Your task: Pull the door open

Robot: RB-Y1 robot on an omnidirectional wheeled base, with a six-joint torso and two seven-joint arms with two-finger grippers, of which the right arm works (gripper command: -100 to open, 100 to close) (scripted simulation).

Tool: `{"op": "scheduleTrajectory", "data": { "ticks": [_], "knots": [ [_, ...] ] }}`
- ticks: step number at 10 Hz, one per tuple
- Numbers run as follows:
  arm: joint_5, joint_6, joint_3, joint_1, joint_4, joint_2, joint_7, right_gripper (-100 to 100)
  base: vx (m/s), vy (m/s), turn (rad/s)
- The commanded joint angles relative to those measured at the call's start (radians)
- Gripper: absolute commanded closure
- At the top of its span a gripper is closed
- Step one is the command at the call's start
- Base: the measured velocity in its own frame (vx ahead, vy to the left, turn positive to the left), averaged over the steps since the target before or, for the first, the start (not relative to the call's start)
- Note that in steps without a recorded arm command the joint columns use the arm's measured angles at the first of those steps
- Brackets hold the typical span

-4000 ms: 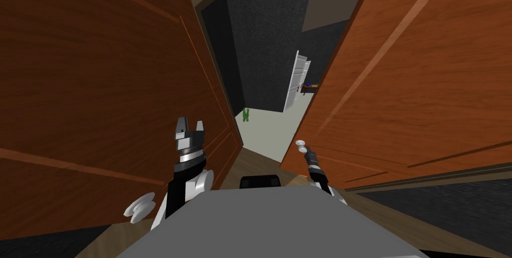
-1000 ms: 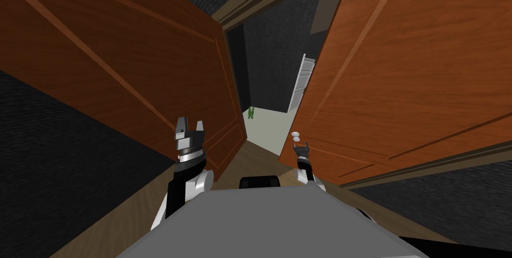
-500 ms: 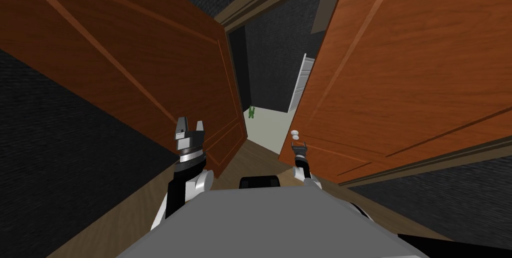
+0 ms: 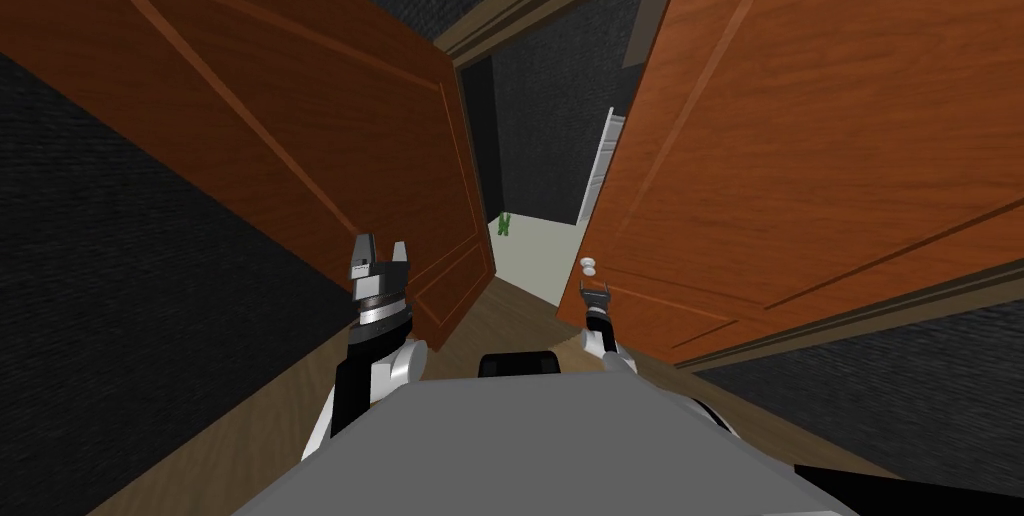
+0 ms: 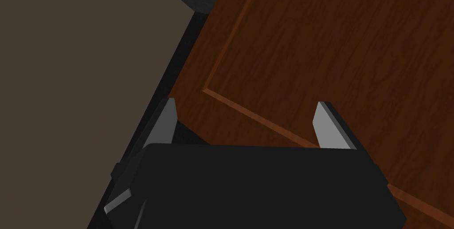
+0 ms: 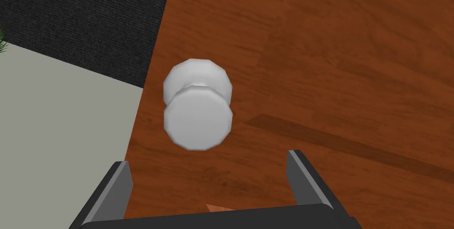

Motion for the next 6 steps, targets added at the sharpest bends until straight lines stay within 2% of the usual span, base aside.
{"op": "scheduleTrajectory", "data": {
  "ticks": [1, 2, 5, 6],
  "knots": [
    [-0.019, 0.007, 0.007, -0.011, 0.003, 0.009, -0.050, -100, -0.085, -0.009, 0.023],
    [-0.019, 0.007, 0.007, -0.011, 0.003, 0.009, -0.059, -100, -0.061, -0.007, 0.015],
    [-0.053, 0.019, 0.019, -0.032, 0.011, 0.023, -0.151, -100, -0.063, 0.000, 0.026],
    [-0.053, 0.019, 0.019, -0.032, 0.011, 0.023, -0.158, -100, -0.057, -0.013, 0.007]
  ]
}}
